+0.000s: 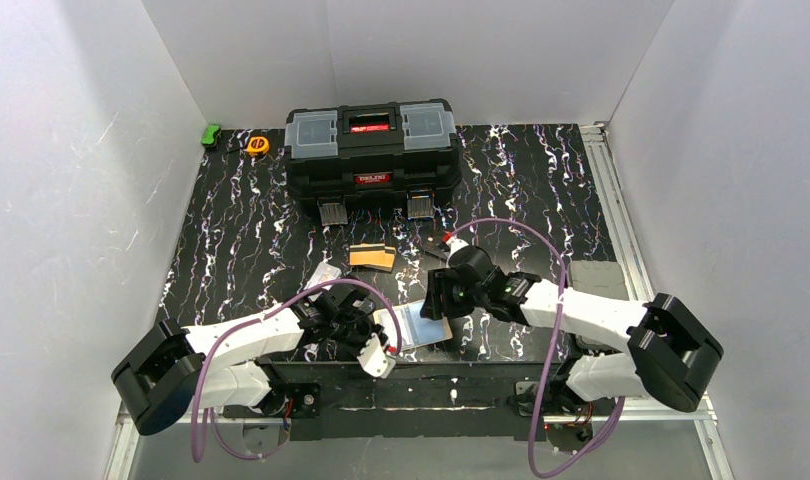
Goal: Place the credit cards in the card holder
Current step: Turn over the card slot in the card holder.
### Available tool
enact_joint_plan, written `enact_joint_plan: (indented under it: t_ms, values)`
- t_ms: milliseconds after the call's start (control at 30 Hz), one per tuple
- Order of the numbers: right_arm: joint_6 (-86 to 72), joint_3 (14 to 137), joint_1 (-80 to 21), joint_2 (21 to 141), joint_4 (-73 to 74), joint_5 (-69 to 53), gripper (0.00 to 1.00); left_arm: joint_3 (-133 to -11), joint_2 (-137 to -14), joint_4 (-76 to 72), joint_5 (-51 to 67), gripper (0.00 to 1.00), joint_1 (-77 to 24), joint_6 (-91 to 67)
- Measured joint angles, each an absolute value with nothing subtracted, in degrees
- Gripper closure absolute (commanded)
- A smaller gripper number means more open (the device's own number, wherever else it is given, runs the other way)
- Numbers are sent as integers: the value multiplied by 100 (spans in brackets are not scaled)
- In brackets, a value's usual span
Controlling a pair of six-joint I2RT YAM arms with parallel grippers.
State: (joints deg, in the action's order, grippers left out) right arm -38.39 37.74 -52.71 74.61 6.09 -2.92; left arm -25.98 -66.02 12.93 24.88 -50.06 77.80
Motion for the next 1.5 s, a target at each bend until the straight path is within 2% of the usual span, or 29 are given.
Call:
enact_joint_plan:
  t_ms: [167,533,867,1267,1500]
  values:
    - [-3852,3546,-5214,7446,637,-294,49,-2598,-6598,1304,2488,95,-5006,7795]
    - [-3874,3479,-5214,7725,552,-390,50,-2598,-6600,1313,2491,95,-5006,7839]
    - [-3918,3479,-5214,7898,375,-528,62,-2598,-6598,1326,2491,95,-5006,7863]
    - [-4064,3341,-5214,7813,123,-620,82,-2598,-6571,1393,2491,95,-5006,7983]
    - [-4180,3269,-5214,7789,-231,-810,83,-2596,-6521,1490,2491,95,-5006,8079]
